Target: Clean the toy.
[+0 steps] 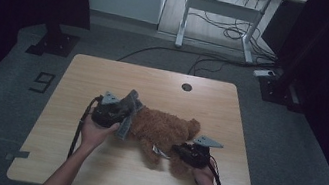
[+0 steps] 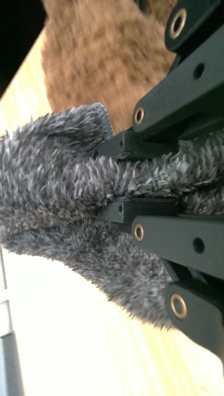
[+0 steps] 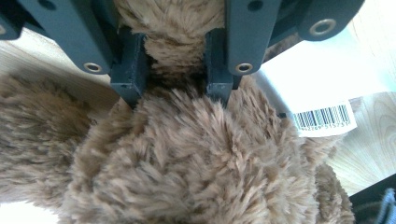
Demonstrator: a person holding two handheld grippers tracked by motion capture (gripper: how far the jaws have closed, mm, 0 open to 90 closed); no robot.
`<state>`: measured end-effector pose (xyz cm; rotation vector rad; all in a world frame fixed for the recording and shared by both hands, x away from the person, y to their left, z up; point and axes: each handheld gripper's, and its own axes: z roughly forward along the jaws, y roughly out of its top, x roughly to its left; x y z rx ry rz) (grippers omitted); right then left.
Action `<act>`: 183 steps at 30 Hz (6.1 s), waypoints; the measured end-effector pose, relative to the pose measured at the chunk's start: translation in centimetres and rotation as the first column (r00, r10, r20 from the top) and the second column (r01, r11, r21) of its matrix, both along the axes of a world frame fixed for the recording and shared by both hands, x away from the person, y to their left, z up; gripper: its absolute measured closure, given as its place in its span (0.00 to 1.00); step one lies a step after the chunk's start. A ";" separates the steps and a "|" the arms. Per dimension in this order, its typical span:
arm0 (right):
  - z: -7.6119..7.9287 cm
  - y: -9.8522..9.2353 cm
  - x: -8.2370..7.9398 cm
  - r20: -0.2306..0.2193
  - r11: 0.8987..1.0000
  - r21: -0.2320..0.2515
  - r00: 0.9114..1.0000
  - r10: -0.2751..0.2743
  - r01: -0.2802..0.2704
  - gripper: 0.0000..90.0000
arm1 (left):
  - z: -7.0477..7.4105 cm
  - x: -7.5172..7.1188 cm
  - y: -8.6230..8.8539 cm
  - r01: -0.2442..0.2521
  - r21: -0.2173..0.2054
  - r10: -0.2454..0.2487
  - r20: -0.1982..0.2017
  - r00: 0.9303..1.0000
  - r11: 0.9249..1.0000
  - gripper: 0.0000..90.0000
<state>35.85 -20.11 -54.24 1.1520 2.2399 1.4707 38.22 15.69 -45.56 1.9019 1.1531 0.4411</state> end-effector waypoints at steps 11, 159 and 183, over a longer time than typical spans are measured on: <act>-0.1 -0.1 0.1 -0.011 1.000 0.017 1.000 -0.004 0.005 0.73 | -4.4 0.6 2.6 -0.065 0.005 0.065 -0.108 0.992 0.998 0.84; 1.1 -0.7 1.3 0.024 0.996 0.076 0.999 0.036 -0.038 0.61 | -0.9 -2.8 -5.1 0.157 -0.086 -0.152 0.058 0.987 0.984 0.84; 0.3 -0.8 0.9 0.036 0.996 0.085 0.999 -0.014 0.011 0.64 | -0.4 -1.0 -13.8 0.231 0.122 -0.241 0.075 0.968 0.965 0.84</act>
